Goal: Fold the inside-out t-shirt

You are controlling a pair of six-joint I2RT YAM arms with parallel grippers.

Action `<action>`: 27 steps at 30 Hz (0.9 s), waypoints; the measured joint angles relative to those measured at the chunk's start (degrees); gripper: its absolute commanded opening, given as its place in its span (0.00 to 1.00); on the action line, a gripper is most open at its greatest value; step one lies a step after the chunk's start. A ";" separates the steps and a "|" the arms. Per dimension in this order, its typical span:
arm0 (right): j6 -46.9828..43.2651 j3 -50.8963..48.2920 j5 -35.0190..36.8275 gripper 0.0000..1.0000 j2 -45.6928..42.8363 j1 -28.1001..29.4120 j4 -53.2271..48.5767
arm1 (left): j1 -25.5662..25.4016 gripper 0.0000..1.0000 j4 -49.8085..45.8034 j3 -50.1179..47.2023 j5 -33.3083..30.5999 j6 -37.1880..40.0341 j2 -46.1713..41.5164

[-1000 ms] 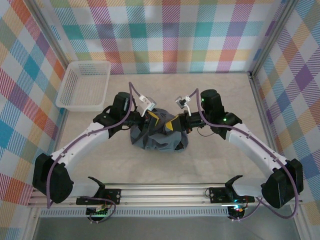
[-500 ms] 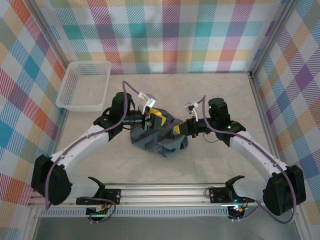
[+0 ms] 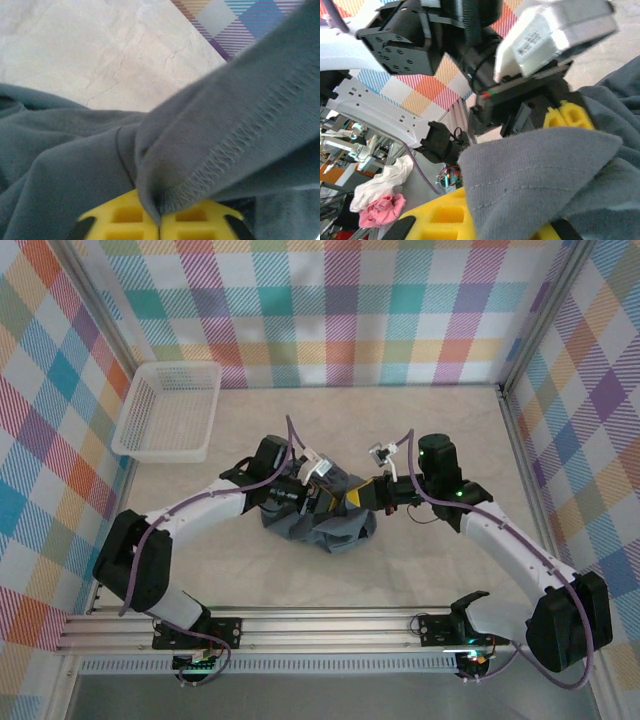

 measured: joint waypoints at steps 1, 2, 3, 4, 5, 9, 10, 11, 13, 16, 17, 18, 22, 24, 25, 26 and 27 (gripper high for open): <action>0.00 -0.96 0.50 0.20 -0.68 -0.52 0.74 | 0.00 0.00 0.09 0.00 -0.22 -0.42 -1.22; 0.09 -2.64 1.07 0.28 -1.73 -1.27 1.86 | 0.00 0.00 0.37 0.00 -0.28 -0.94 -2.69; 0.55 -4.44 1.64 0.38 -2.71 -2.03 2.82 | 0.00 0.00 1.09 0.00 -0.31 -1.68 -4.31; 1.03 -6.99 2.56 0.45 -3.87 -2.91 4.35 | 0.00 0.00 2.14 0.00 -0.24 -2.47 -5.95; 1.62 -9.62 3.61 0.49 -4.98 -3.63 5.53 | 0.00 0.00 3.30 0.04 -0.20 -3.21 -7.37; 3.82 -15.98 8.94 0.58 -10.23 -4.68 6.82 | -0.39 0.00 6.01 0.26 -0.66 -4.90 -8.66; 4.20 -16.55 10.49 0.61 -12.59 -4.66 6.75 | -0.44 0.00 6.14 0.26 -1.03 -5.40 -8.07; 4.48 -16.61 12.15 0.66 -15.13 -4.52 6.60 | -0.50 0.00 6.19 0.26 -1.33 -6.01 -7.21; 5.01 -16.39 15.80 0.64 -19.98 -3.58 6.34 | -0.81 0.00 6.16 0.33 -1.95 -6.86 -5.22; 5.53 -13.70 24.83 0.58 -24.76 2.16 2.16 | -1.60 0.00 5.73 0.87 -3.48 -7.85 -2.75; 6.71 -11.50 29.97 0.56 -25.18 6.10 -0.96 | -1.86 0.00 5.70 1.20 -4.02 -8.15 -2.27; 8.31 -8.90 34.82 0.55 -24.94 9.94 -4.20 | -2.03 0.00 5.73 1.62 -4.55 -8.55 -1.97; 17.81 3.74 50.51 0.59 -18.05 20.96 -18.45 | -2.29 0.00 5.81 3.67 -6.25 -10.08 -1.44; 23.12 9.27 56.00 0.63 -12.68 22.88 -25.29 | -2.32 0.00 5.81 4.63 -6.91 -10.51 -1.07; 25.81 12.09 58.31 0.67 -9.11 23.34 -29.07 | -2.38 0.00 5.77 5.09 -7.15 -10.69 -0.76; 27.71 14.45 60.04 0.69 -6.10 23.54 -32.11 | -2.54 0.00 5.77 5.49 -7.34 -10.78 -0.46; 29.03 16.52 61.42 0.70 -2.56 23.56 -34.49 | -2.64 0.00 5.73 5.75 -7.50 -10.82 -0.31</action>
